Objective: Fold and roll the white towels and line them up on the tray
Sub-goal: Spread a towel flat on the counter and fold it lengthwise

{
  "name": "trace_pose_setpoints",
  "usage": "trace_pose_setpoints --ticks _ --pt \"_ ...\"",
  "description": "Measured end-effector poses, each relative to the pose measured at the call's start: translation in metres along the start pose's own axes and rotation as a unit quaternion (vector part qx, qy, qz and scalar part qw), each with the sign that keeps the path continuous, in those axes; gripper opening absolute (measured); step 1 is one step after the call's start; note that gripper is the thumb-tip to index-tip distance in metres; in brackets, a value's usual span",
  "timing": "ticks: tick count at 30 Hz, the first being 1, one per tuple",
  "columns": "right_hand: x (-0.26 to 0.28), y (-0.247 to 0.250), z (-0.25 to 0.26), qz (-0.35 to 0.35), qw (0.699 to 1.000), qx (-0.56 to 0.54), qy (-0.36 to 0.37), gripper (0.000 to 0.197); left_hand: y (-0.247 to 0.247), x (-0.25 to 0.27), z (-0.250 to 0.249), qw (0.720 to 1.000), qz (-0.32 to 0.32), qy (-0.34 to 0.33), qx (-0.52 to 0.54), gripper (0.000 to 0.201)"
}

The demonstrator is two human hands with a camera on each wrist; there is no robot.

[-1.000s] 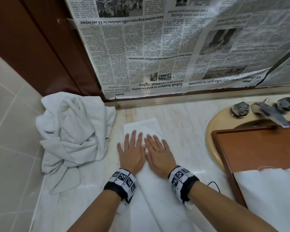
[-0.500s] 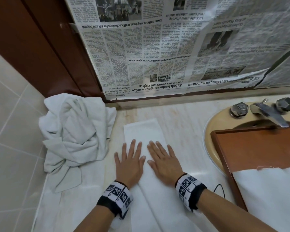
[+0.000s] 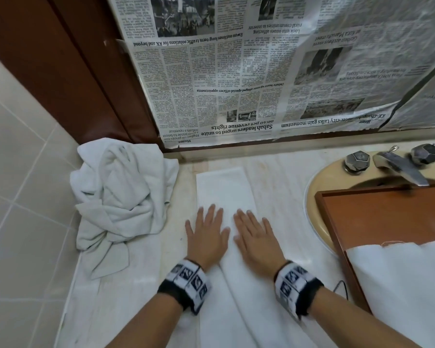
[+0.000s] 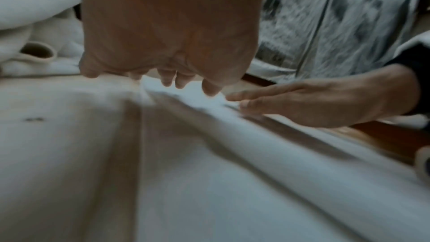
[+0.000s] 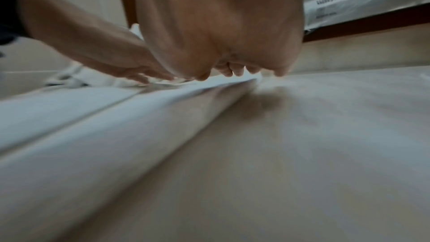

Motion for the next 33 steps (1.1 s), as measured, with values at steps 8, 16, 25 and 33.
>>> trace_pose_setpoints --ticks 8,16,25,33 --pt "0.049 -0.016 -0.018 0.051 0.998 0.007 -0.020 0.061 -0.024 0.019 0.038 0.999 -0.011 0.030 -0.015 0.066" --pt "0.026 0.006 -0.037 0.055 0.997 -0.020 -0.046 0.076 -0.007 0.007 0.033 0.991 -0.069 0.082 0.081 0.051" --pt "0.116 0.014 0.007 -0.020 0.979 -0.173 -0.107 0.040 -0.010 0.041 0.011 0.985 -0.073 -0.126 0.091 0.031" --pt "0.132 0.012 0.014 0.059 0.971 -0.146 -0.178 0.013 -0.012 0.049 0.005 0.989 -0.063 -0.131 0.030 0.021"
Point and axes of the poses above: each hand's wrist, its own x-axis away from the middle knuckle, its own y-axis out of the back of the hand, z = x × y, the point moved 4 cm from there along -x, towards the middle knuckle, and after that the axes turned 1 degree about -x, right-handed, at the moved point
